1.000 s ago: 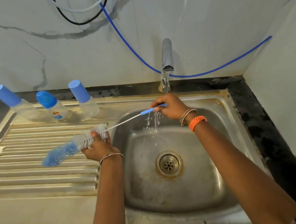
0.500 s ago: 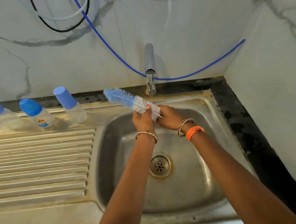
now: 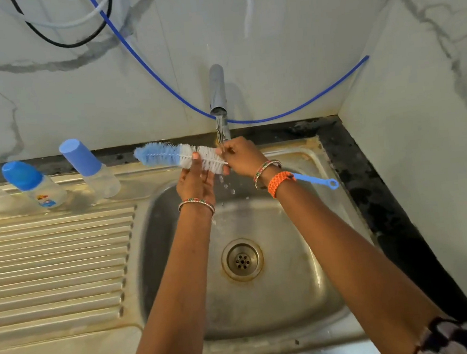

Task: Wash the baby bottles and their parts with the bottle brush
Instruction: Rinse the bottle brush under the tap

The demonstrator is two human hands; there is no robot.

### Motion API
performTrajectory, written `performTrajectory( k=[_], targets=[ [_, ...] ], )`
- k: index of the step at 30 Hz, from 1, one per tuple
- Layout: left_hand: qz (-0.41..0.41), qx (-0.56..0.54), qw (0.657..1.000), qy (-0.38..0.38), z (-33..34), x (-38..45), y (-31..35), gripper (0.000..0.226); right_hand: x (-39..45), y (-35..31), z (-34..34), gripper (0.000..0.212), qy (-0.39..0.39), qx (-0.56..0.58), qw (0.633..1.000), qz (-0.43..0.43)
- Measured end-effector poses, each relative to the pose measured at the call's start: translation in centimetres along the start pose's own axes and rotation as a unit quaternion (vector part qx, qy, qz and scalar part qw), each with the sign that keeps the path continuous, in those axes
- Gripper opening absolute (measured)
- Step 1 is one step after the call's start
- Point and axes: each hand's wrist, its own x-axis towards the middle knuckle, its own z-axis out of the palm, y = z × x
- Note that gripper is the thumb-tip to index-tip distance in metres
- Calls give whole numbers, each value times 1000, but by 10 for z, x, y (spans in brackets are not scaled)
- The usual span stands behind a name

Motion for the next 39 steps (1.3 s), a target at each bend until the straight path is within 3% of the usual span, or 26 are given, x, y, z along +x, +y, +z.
performTrajectory(
  k=[2, 7, 11, 14, 17, 20, 22, 23, 25, 28, 32, 35, 37, 39],
  targets=[
    [8, 10, 1000, -12, 2, -5, 0, 12, 5, -4, 1, 17, 5, 13, 1000, 0],
    [-35, 42, 997, -50, 4, -20, -8, 19, -13, 15, -13, 36, 4, -36, 999, -5],
    [-62, 128, 986, -82, 2, -27, -17, 20, -45, 52, -32, 37, 1, -71, 997, 19],
    [-110, 116, 979, -127, 5, -31, -20, 17, -62, 70, -45, 38, 12, -60, 997, 37],
    [-155, 107, 970, -153, 7, -24, -14, 33, -77, 79, -57, 36, -4, -26, 992, 120],
    [-143, 173, 960, -164, 11, -18, -14, 47, -79, 80, -68, 30, -98, 71, 960, 254],
    [-125, 222, 953, -163, 12, -13, -17, 49, -65, 79, -67, 18, -143, 10, 949, 281],
    [-118, 242, 950, -158, 11, -9, -17, 48, -53, 77, -65, 13, -130, -55, 956, 256],
    [-105, 268, 948, -138, 2, -2, -15, 43, -25, 68, -51, 16, -19, -130, 977, 167],
    [-102, 282, 948, -110, -16, 9, -7, 41, 22, 33, -21, 40, 79, -72, 991, 83],
    [-97, 273, 955, -55, -37, 20, 7, 40, 70, 16, 15, 51, 139, -138, 979, 54],
    [-91, 285, 953, -44, -50, 25, 16, 38, 81, 22, 21, 55, 194, -167, 962, 93],
    [-92, 278, 955, -45, -55, 25, 17, 36, 85, 26, 20, 55, 191, -217, 952, 101],
    [-96, 264, 959, -44, -55, 25, 17, 35, 89, 31, 22, 53, 190, -189, 960, 86]
  ],
)
